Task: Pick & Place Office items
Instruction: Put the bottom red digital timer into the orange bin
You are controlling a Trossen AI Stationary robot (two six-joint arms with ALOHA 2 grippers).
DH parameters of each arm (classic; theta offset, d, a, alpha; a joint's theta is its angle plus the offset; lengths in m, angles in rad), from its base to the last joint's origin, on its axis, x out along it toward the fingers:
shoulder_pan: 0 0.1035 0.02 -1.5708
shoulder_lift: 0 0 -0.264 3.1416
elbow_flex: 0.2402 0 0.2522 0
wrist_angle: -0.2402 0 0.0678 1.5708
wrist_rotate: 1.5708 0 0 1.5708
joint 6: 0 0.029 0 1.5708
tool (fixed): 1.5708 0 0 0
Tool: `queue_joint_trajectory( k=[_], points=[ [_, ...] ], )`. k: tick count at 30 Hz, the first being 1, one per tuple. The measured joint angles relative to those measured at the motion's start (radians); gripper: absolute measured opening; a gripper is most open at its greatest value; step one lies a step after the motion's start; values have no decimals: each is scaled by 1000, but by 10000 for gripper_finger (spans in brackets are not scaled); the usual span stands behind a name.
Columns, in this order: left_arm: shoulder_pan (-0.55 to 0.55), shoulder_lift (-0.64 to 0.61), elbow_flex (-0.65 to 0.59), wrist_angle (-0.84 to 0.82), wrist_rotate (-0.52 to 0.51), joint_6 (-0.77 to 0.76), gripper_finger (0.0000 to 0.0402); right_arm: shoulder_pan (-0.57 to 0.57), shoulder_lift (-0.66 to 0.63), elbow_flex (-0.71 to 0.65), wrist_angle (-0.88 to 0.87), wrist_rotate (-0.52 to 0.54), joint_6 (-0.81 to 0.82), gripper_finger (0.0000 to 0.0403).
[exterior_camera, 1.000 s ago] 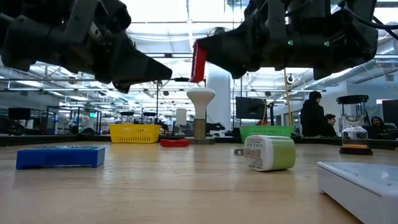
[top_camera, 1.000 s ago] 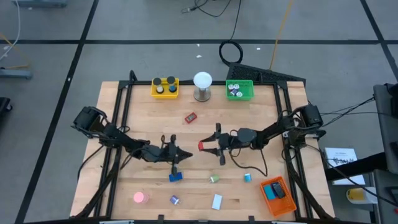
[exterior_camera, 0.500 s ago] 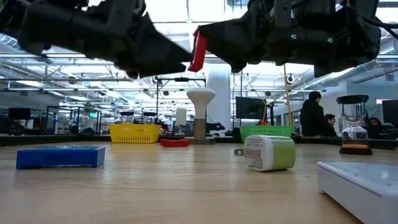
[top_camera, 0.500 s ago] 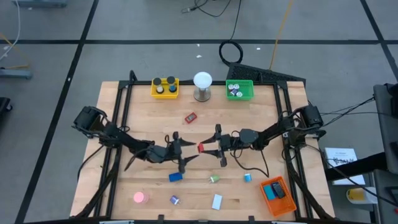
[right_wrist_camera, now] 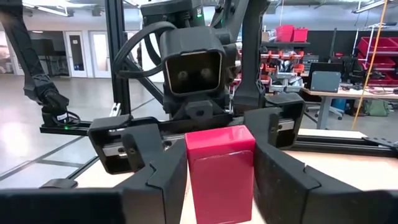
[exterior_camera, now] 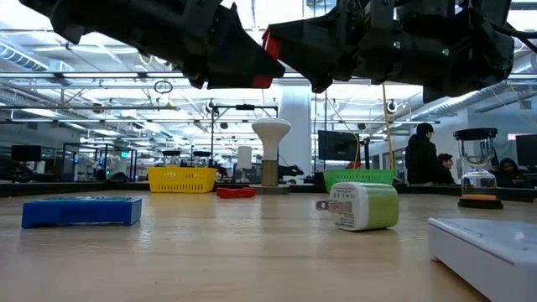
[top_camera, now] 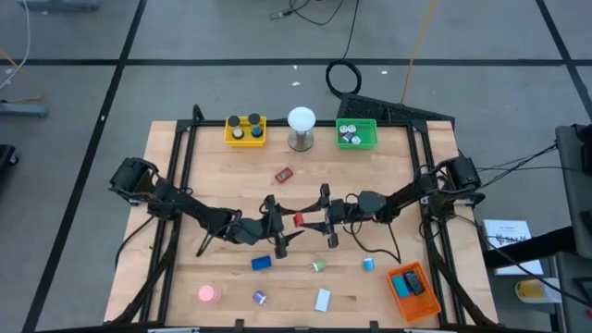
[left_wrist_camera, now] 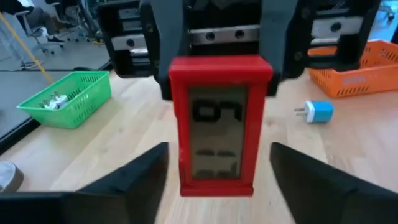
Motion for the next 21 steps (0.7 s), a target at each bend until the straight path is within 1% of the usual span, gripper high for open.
queue_joint_trajectory(
  k=[5, 6, 9, 10, 12, 14, 16, 18, 21],
  points=[
    [-2, 0, 0, -6, 0, 7, 174, 1, 0, 0, 2, -1, -2, 156],
    [-3, 0, 0, -8, -1, 8, 161, 2, 0, 0, 0, -1, -4, 158],
    [-8, -2, 0, -24, 1, 26, 155, 12, 0, 0, -7, 11, -6, 169],
    [-9, -7, 0, -46, 8, 27, 155, 18, 0, 0, -17, 29, -2, 174],
    [-8, -21, 0, -117, 28, 7, 155, 31, 0, 0, -44, 91, -2, 184],
    [-5, -36, 0, -223, 44, -41, 155, 43, -21, 0, -108, 146, -11, 196],
    [7, -40, 0, -333, 101, -92, 155, 51, -63, 0, -211, 201, -14, 208],
    [25, -39, -1, -435, 186, -152, 155, 53, -116, 1, -364, 262, -14, 218],
    [69, -9, 0, -516, 303, -227, 155, 58, -201, 0, -593, 334, 19, 224]
  ],
)
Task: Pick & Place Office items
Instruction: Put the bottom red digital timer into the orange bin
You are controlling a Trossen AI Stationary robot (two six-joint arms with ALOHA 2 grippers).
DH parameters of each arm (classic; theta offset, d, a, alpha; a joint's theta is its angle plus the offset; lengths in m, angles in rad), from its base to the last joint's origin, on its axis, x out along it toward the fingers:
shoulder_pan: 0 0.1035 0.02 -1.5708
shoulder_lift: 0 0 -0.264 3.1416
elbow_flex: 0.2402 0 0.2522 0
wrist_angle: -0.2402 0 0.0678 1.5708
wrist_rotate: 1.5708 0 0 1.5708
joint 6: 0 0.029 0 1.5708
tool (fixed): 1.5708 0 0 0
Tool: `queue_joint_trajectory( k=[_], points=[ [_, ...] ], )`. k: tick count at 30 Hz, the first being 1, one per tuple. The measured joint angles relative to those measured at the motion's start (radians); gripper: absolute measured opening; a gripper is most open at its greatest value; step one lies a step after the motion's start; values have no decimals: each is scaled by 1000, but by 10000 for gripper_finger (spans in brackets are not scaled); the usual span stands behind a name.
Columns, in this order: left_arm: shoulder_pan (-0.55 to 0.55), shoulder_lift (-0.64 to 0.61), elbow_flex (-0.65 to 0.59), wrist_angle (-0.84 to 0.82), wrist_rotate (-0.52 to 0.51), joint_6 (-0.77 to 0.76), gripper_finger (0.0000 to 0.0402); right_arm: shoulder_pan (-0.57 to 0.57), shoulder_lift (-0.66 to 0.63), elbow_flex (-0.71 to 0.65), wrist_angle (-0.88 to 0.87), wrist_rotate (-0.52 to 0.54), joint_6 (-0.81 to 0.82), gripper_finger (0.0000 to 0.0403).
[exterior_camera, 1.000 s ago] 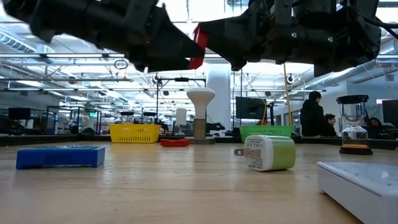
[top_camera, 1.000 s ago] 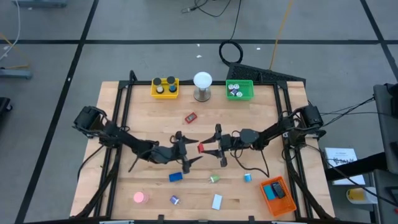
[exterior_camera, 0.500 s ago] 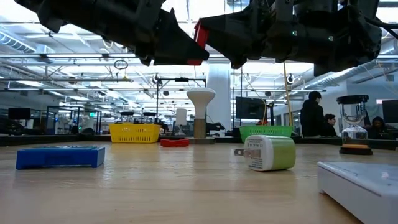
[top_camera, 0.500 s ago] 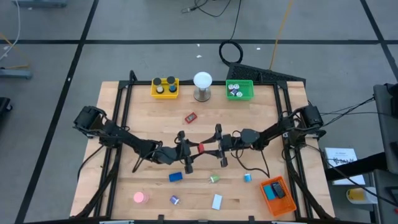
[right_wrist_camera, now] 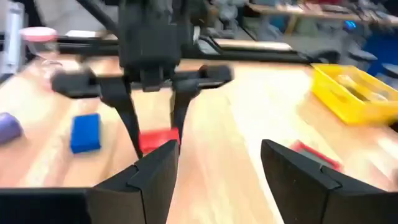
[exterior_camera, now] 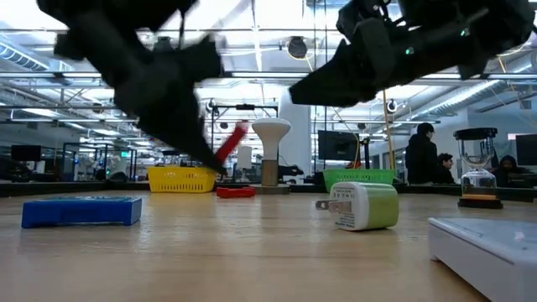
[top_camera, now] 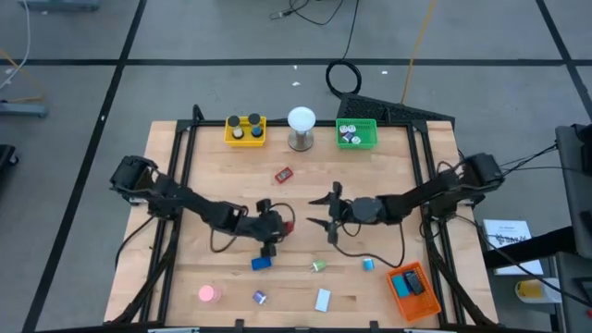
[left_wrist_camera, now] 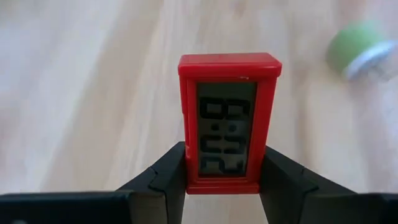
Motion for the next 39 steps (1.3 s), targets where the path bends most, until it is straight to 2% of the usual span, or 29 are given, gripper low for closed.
queue_joint_trajectory(
  k=[2, 4, 11, 19, 26, 30, 32, 35, 39],
  points=[
    [26, 26, -3, -47, 22, -30, 155, 1, -49, 0, -88, 31, 26, 218],
    [56, 49, -2, -26, 46, -38, 155, 1, -90, 0, -166, 39, 31, 207],
    [138, 129, 47, 24, 153, -45, 155, 8, -137, 1, -199, 37, 29, 154],
    [145, 201, 215, -173, 159, -1, 155, 8, -142, -1, -215, 35, 19, 126],
    [144, 199, 232, -217, 167, 4, 238, 7, -142, -1, -230, 36, 20, 127],
    [125, 175, 228, -279, 144, 47, 255, 7, -143, -1, -243, 36, 54, 127],
    [102, 147, 209, -302, 95, 68, 248, 7, -152, 0, -256, 36, 95, 127],
    [59, 90, 131, -240, 32, 70, 217, 7, -194, 0, -336, 36, 135, 126],
    [6, -17, -35, 1, -22, 68, 153, 0, -278, 30, -541, 40, 190, 95]
  ],
)
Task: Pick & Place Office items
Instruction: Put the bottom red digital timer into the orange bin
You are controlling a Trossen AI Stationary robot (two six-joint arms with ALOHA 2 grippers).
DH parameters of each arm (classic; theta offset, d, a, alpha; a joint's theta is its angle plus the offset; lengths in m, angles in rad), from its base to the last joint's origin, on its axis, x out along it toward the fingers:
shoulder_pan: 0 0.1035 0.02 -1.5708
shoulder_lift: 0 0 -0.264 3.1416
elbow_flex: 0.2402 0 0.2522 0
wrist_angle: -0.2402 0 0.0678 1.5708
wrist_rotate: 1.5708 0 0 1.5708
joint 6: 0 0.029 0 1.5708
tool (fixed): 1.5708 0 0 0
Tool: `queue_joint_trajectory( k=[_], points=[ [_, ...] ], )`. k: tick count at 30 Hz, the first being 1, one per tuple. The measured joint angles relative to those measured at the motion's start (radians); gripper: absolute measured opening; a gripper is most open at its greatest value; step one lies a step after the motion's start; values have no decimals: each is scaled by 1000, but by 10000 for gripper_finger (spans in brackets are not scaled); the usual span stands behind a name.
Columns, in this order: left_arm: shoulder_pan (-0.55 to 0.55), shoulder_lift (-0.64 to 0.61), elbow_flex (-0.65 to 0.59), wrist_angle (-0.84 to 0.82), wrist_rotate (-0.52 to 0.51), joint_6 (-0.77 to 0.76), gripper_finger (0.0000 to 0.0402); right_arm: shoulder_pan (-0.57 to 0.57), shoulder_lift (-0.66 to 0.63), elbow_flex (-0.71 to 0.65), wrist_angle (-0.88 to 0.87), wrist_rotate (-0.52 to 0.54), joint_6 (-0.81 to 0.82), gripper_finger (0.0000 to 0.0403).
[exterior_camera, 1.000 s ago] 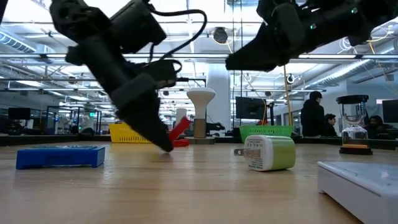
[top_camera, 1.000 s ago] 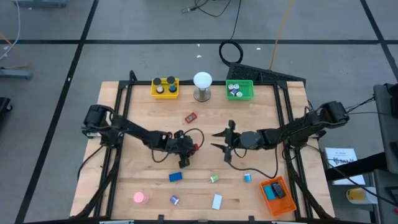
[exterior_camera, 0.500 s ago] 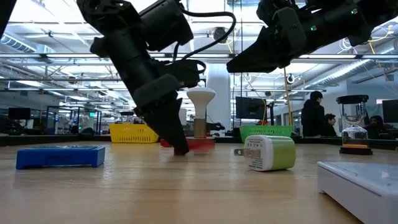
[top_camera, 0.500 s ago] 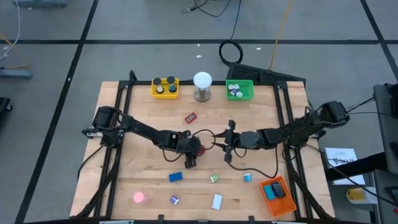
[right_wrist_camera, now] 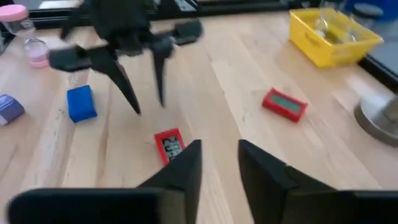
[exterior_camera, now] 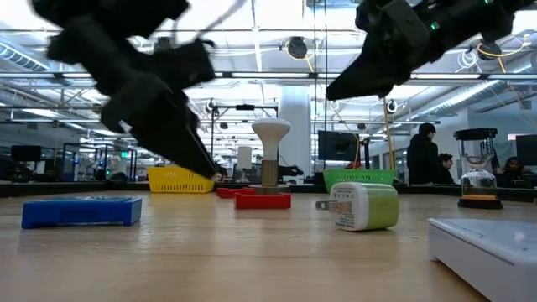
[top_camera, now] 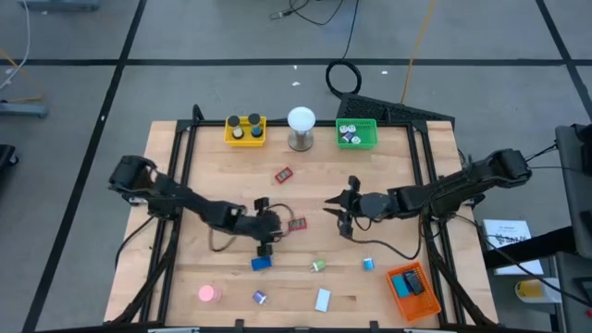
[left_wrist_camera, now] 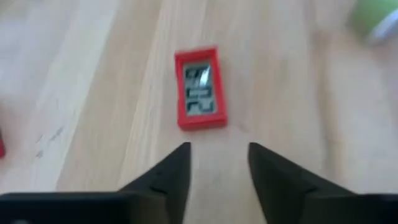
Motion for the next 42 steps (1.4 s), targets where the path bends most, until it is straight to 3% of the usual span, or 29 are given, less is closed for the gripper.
queue_joint_trajectory(
  k=[5, 10, 16, 25, 34, 42],
  points=[
    [-37, -118, -227, 417, -26, 33, 73, -8, -26, 108, -272, -1, 42, 14],
    [-40, -194, -421, 768, -70, 59, 13, -23, 40, 256, -514, -13, 68, 11],
    [-37, -237, -576, 1014, -128, 57, 20, -71, 205, 502, -791, -93, 99, 3],
    [-36, -235, -603, 1030, -123, 58, 33, -140, 505, 765, -922, -260, 18, 29],
    [-36, -235, -602, 1030, -122, 58, 33, -146, 649, 795, -885, -295, -103, 129],
    [-36, -235, -602, 1030, -121, 58, 33, -139, 677, 797, -732, -342, -137, 220]
  ],
)
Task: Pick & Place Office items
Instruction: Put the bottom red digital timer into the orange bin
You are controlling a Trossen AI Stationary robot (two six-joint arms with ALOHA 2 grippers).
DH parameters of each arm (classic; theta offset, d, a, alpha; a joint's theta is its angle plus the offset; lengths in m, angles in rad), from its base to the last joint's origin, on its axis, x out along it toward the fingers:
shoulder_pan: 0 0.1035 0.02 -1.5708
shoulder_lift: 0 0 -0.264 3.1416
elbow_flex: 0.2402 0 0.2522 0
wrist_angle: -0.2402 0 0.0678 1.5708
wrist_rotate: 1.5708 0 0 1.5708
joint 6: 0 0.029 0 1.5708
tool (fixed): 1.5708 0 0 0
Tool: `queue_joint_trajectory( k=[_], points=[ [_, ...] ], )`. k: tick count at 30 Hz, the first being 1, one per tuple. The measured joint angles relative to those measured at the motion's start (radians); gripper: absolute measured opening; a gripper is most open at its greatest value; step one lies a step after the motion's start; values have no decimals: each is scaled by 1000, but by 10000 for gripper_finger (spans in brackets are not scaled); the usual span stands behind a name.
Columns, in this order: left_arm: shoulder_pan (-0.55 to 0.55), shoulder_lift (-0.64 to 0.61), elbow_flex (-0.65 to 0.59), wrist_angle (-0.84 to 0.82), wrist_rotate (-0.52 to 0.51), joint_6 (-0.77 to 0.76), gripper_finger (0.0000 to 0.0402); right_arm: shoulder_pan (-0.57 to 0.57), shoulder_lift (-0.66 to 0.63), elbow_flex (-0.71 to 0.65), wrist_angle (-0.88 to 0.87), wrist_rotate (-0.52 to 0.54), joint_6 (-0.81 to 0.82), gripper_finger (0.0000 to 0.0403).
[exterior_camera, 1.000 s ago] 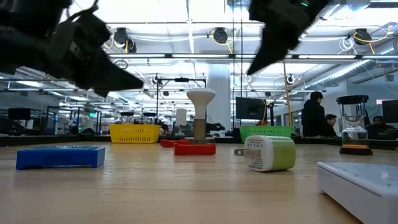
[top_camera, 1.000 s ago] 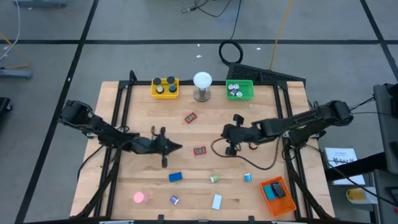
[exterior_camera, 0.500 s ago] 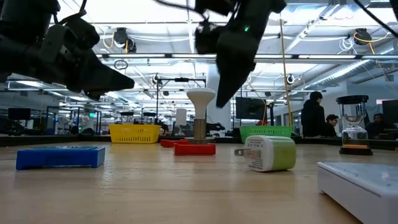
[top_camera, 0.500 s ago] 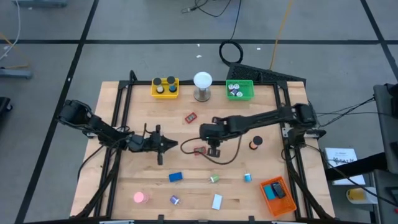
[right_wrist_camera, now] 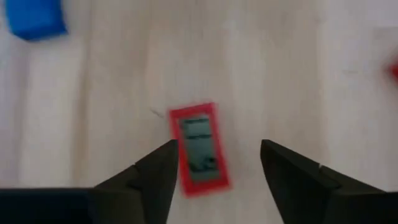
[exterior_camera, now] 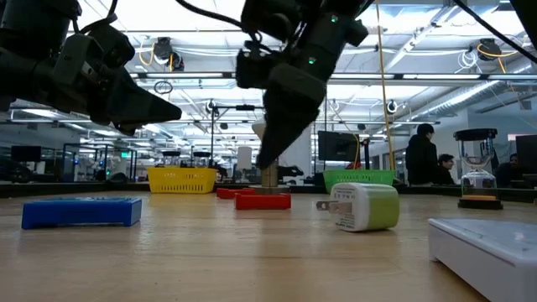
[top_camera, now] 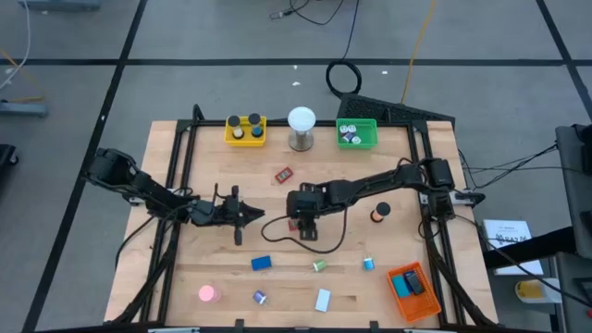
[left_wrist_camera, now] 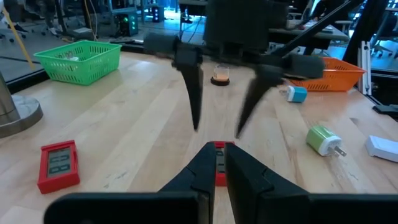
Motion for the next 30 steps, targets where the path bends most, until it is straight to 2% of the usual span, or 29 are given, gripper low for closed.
queue_joint_trajectory(
  k=[4, 8, 17, 24, 30],
  points=[
    [0, 0, 0, 0, 1, -2, 33, 2, 5, -5, 15, -37, 0, 242],
    [0, 0, 0, 0, 1, -2, 33, 1, 49, -2, 44, -31, -2, 242],
    [0, 0, 0, 0, 1, -2, 33, 7, 91, -4, 66, -56, -18, 226],
    [0, 0, 0, 0, 1, -1, 33, 10, 89, -3, 80, -53, 21, 184],
    [0, 0, 0, 0, 1, -1, 33, 17, 89, -22, 91, 2, 26, 176]
  ],
)
